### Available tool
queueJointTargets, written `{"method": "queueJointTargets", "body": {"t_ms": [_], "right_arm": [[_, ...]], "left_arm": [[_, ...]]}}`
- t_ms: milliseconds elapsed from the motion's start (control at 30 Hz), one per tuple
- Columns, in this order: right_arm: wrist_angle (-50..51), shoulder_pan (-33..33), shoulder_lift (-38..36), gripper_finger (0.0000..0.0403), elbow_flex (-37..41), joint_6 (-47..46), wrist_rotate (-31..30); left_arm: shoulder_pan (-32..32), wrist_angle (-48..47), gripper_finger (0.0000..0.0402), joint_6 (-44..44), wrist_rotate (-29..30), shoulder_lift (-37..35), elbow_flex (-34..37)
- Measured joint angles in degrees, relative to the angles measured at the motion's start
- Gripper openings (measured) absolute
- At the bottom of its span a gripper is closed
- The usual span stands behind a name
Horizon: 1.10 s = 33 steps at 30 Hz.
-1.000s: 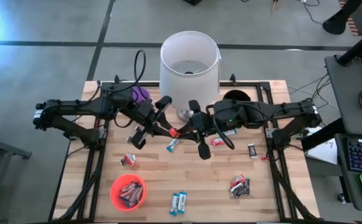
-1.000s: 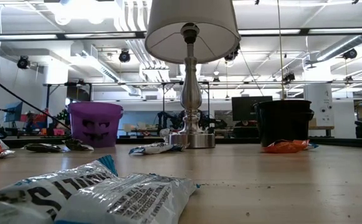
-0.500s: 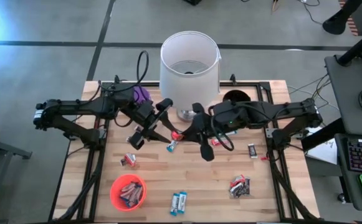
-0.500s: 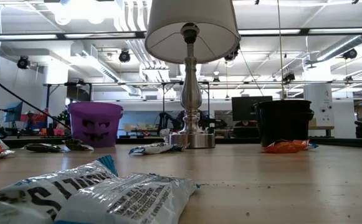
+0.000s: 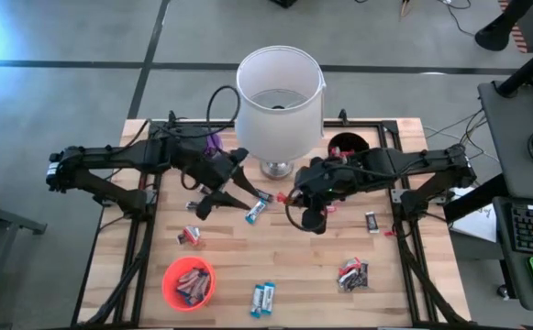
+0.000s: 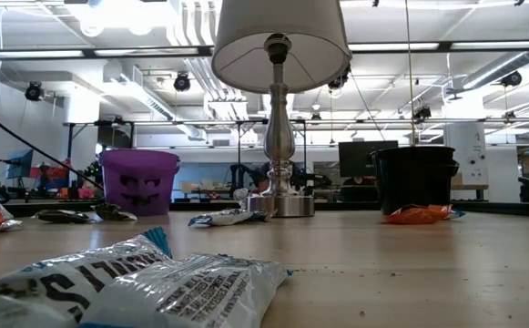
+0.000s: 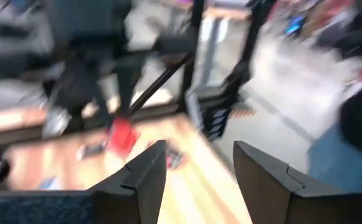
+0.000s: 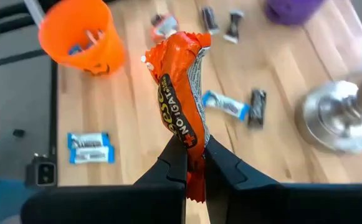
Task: Organize candy in baskets
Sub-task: Put the orange chocolate bar into the black bucket
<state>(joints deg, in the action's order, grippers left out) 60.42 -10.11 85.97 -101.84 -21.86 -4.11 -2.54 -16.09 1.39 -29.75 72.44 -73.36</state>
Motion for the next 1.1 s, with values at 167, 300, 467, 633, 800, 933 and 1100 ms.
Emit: {"method": "queueJointTargets", "body": {"t_ms": [167,300,467,633,800,933,1100], "right_arm": [[6.85,0.00,-0.04,0.0013,0.00,-1.34,-0.51],[10.91,0.00,-0.04,0.0013,0.00,-4.37,-0.59],[17.21,0.00,-0.04,0.0013,0.00,-10.03,-2.20],[27.27,0.15,-0.02,0.0013,0.02,-16.27,-7.55],[29.34,1.68,-0.81,0.0013,0.90,-18.21,-9.06],[29.54,4.02,-1.87,0.0013,1.27,-17.88,-9.21],[29.54,8.28,-3.64,0.0013,2.48,-14.50,-9.53]], "left_arm": [[0.01,-10.08,0.0154,0.89,9.81,-0.07,0.00],[-0.01,-16.55,0.0149,-0.07,13.15,-0.07,0.00],[0.01,-20.84,0.0146,-1.58,13.55,-0.07,0.00],[0.01,-25.82,0.0146,-1.95,16.78,-0.09,0.00],[0.01,-28.64,0.0146,-1.97,17.01,-0.09,0.00],[0.01,-28.74,0.0146,-1.96,16.88,-0.13,0.00],[0.01,-29.48,0.0146,-1.94,17.20,-0.15,0.00]]}}
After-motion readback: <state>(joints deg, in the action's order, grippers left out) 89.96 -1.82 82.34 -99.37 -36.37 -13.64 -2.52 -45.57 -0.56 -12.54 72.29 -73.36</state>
